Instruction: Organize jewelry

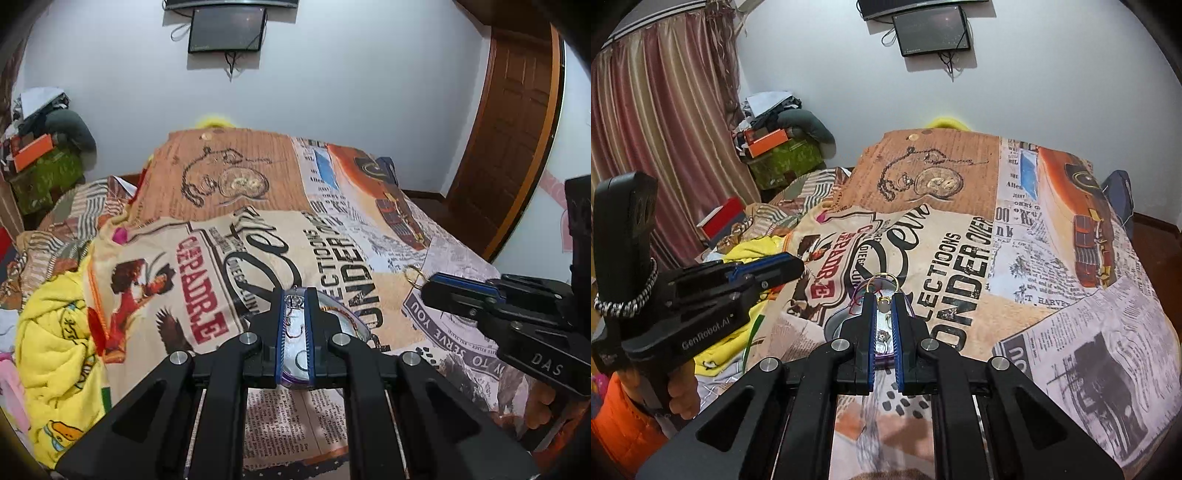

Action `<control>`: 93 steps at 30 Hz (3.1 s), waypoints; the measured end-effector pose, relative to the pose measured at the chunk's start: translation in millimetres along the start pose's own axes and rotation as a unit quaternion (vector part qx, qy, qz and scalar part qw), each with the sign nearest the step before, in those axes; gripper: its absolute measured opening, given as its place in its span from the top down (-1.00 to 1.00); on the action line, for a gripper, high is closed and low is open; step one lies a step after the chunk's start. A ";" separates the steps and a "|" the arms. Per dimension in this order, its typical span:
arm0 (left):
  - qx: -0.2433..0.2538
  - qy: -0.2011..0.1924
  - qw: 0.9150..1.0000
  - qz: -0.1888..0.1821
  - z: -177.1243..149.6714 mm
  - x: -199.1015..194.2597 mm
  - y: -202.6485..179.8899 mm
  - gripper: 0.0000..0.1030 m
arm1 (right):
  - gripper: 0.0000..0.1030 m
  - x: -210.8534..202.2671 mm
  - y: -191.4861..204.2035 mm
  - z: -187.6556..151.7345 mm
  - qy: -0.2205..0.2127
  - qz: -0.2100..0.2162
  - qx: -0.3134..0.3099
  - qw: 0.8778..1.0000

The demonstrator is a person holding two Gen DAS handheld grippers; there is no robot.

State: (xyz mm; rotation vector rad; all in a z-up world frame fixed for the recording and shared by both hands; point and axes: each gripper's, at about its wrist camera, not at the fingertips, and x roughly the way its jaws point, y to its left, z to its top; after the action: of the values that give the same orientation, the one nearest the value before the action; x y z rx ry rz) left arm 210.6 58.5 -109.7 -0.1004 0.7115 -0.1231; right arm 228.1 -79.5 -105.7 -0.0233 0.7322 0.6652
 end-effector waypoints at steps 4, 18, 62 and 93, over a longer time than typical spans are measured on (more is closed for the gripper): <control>0.001 0.019 1.000 -0.013 -8.1 16.4 -0.9 0.85 | 0.87 17.4 0.4 -2.8 0.020 0.000 -0.005 1.000; 0.011 0.055 0.998 -0.021 -18.0 55.3 0.1 0.85 | 0.87 58.6 -3.7 -13.2 0.068 -0.004 -0.016 0.998; 0.020 -0.107 0.993 0.043 10.4 -113.4 -21.9 0.34 | 0.41 -88.2 34.6 16.7 -0.087 -0.057 -0.038 0.994; 0.010 -0.287 0.954 0.083 -34.5 -283.5 -63.6 -0.99 | -1.00 -232.2 107.4 -17.5 -0.295 -0.153 -0.038 0.942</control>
State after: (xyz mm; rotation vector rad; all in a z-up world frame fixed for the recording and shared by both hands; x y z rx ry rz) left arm -29.8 35.5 55.5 -0.0519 0.1348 0.0619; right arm 28.7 -126.9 48.4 -0.0080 0.1163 0.3672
